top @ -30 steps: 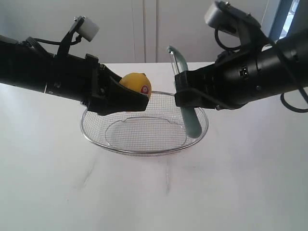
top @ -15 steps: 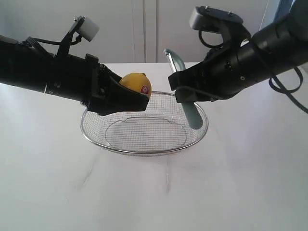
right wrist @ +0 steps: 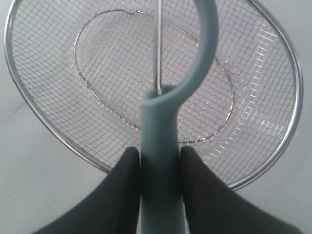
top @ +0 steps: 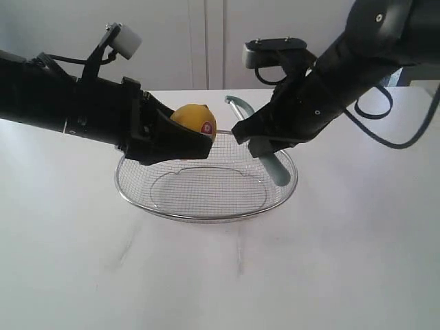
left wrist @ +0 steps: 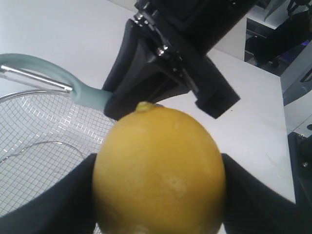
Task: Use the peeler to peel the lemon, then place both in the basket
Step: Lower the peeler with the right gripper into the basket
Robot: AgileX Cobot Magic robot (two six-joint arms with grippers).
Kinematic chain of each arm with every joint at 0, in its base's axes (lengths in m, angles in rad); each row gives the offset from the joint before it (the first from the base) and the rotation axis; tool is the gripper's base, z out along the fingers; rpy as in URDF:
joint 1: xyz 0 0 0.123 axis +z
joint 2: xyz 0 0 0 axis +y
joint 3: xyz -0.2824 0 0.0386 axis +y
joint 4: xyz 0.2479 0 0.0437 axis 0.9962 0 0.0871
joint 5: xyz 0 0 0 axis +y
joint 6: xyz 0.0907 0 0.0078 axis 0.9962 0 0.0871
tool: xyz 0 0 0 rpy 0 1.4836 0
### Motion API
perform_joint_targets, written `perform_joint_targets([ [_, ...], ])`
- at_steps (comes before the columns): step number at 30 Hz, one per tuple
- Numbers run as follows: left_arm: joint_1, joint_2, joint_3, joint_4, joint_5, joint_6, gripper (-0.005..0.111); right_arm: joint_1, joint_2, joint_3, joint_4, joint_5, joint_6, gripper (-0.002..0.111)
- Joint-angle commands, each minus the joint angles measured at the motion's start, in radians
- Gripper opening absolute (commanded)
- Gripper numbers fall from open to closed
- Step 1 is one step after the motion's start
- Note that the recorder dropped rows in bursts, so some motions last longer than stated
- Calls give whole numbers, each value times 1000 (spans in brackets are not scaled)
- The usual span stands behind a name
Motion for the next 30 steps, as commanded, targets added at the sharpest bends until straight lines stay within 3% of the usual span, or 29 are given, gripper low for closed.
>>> perform_joint_targets([
  [1,-7,-4,7,-22,16,2,0,-2,67,-73,-34,12,-43,0],
  [12,-7,-4,7,-22,14,2,0,-2,265,-203,-64,19,-215,0],
  [30,-7,-4,7,-22,14,2,0,-2,415,-319,-77,54,-191,0],
])
